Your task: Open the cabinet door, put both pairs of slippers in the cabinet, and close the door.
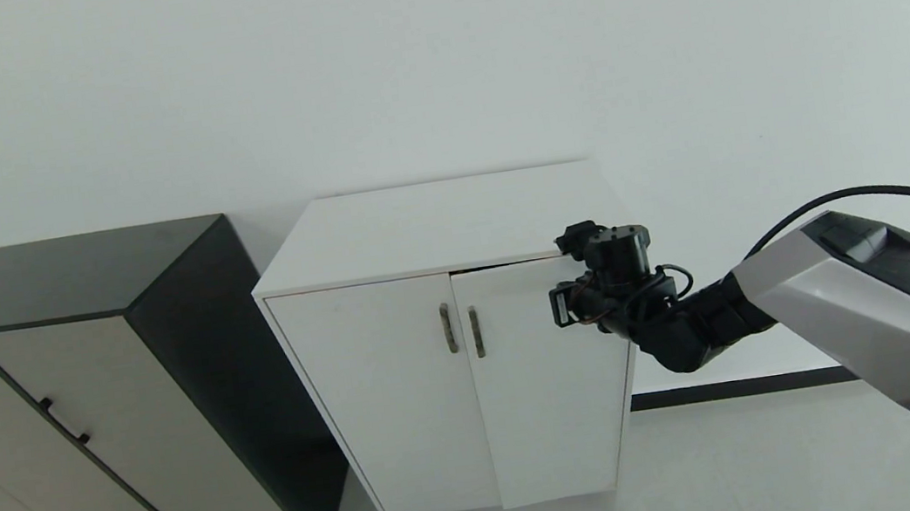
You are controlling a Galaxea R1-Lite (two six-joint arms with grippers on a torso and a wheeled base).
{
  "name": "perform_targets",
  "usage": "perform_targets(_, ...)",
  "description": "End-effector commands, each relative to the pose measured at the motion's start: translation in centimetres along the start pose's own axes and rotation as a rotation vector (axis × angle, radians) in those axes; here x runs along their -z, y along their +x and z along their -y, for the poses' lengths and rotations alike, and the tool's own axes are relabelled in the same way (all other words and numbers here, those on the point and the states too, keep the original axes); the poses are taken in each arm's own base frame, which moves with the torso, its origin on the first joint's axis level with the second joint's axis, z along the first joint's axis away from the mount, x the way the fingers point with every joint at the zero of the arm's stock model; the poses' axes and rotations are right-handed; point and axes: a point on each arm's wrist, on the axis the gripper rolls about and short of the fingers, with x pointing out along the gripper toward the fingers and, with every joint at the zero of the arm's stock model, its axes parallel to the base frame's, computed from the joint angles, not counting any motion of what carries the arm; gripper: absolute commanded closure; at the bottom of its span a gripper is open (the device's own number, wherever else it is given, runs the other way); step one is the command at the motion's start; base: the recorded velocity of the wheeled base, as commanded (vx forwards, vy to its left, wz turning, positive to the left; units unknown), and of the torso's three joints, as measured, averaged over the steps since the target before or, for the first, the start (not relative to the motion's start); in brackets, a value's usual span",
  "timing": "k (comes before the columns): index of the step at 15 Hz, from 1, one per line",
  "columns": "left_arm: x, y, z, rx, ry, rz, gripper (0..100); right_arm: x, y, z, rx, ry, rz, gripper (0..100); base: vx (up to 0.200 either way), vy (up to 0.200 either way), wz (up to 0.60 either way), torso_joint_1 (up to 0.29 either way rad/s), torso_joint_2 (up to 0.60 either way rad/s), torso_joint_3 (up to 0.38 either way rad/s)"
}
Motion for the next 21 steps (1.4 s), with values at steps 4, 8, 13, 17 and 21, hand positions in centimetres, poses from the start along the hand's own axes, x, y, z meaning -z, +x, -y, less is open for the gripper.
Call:
perform_targets(4, 0.0, 0.0, 0.0, 0.000, 0.001, 0.000, 100, 0.3, 0.6, 0.7, 0.015, 0.004, 0.001, 100, 0.000, 0.000, 0.00, 0.000, 0.00, 0.000)
perform_targets(8, 0.0, 0.0, 0.0, 0.000, 0.000, 0.000, 100, 0.3, 0.7, 0.8, 0.018, 0.005, 0.002, 100, 0.000, 0.000, 0.00, 0.000, 0.00, 0.000)
perform_targets(13, 0.0, 0.0, 0.0, 0.000, 0.000, 0.000, 100, 0.4, 0.3, 0.8, 0.023, 0.003, -0.003, 100, 0.000, 0.000, 0.00, 0.000, 0.00, 0.000)
perform_targets(17, 0.0, 0.0, 0.0, 0.000, 0.000, 0.000, 100, -1.1, -4.6, 0.8, 0.009, 0.002, 0.015, 100, 0.000, 0.000, 0.00, 0.000, 0.00, 0.000)
perform_targets(21, 0.0, 0.0, 0.0, 0.000, 0.000, -0.001, 100, -1.2, -13.0, 2.4, 0.021, -0.013, 0.026, 100, 0.000, 0.000, 0.00, 0.000, 0.00, 0.000)
